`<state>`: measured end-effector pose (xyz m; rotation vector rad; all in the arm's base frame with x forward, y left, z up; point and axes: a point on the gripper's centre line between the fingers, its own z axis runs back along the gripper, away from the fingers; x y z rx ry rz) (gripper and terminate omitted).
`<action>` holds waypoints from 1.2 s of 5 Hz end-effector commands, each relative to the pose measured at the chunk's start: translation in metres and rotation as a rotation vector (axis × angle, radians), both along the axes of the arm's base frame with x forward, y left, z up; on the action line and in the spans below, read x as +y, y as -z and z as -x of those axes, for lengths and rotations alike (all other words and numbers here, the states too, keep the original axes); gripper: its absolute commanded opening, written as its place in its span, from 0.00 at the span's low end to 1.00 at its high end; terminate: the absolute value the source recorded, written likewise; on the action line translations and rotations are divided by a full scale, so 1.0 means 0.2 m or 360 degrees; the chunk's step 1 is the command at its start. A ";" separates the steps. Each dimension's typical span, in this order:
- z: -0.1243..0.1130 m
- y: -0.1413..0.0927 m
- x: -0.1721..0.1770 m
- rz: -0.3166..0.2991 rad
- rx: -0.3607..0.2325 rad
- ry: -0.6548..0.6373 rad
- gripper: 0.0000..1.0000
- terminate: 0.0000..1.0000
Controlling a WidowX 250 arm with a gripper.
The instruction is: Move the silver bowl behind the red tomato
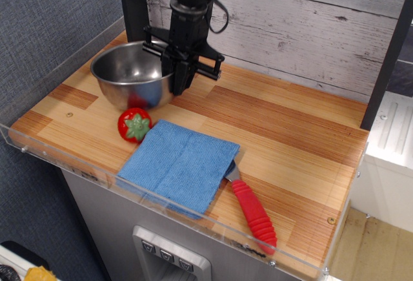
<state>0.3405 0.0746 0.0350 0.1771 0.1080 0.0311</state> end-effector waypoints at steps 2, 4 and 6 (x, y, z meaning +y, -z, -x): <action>0.00 -0.08 0.08 0.0018 -0.0078 -0.0053 1.00 0.00; 0.00 -0.10 0.07 0.0011 -0.0079 -0.0042 1.00 0.00; -0.01 -0.28 0.08 0.0097 -0.0227 -0.0093 1.00 0.00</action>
